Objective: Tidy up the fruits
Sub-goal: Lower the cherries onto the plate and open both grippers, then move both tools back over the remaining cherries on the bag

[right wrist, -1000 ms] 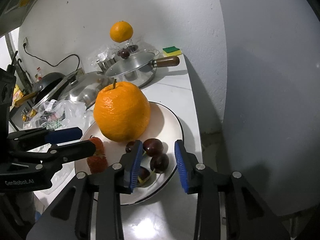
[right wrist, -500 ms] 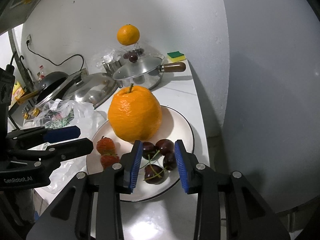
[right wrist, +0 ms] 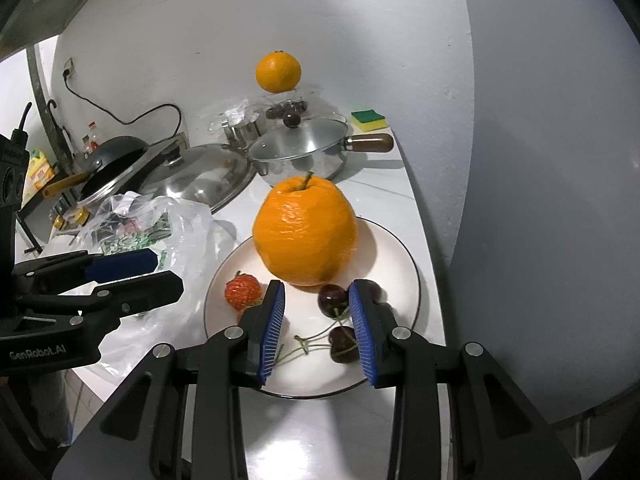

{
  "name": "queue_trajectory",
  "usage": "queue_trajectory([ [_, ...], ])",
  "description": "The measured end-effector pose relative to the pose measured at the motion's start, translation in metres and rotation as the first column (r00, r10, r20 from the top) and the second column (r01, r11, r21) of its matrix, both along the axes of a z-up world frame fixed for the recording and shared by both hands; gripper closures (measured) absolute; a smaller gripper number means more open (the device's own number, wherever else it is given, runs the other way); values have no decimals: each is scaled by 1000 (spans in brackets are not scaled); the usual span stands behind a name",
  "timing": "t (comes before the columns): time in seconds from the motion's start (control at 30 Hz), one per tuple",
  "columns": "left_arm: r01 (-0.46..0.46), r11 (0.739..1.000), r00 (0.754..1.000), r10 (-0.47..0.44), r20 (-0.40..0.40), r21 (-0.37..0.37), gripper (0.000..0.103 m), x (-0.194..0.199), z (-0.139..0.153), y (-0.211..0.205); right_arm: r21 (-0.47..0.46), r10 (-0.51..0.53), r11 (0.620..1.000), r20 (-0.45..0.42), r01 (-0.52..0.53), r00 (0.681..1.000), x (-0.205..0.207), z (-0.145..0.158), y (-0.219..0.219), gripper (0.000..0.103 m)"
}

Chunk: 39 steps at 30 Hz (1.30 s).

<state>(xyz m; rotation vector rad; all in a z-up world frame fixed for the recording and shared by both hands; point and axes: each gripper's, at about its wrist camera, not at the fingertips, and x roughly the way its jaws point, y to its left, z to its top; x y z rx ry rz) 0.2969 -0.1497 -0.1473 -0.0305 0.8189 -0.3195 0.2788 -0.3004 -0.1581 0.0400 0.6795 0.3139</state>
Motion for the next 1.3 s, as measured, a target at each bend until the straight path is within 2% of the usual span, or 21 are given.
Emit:
queue_trajectory([
  [0.37,-37,999,999,37,17,-26,49,-13,5,32,-27,24,999,12,-24,1000,-11,7,27,67],
  [0.47,-46,998,999,47,20,-34,41,-18,5,41,-35,33,999,13,-32,999,-12,9,35,67],
  [0.7,-91,995,995,92,43,-34,39,-30,8,67,-55,61,997,17,-60,998,-16,12,62,67],
  [0.77,-107,994,993,109,49,-38,33,-35,8,77,-62,70,996,17,-69,997,-16,12,69,67],
  [1.3,-207,976,976,211,54,-61,33,-54,2,144,-98,157,983,8,-155,988,-20,8,137,67],
])
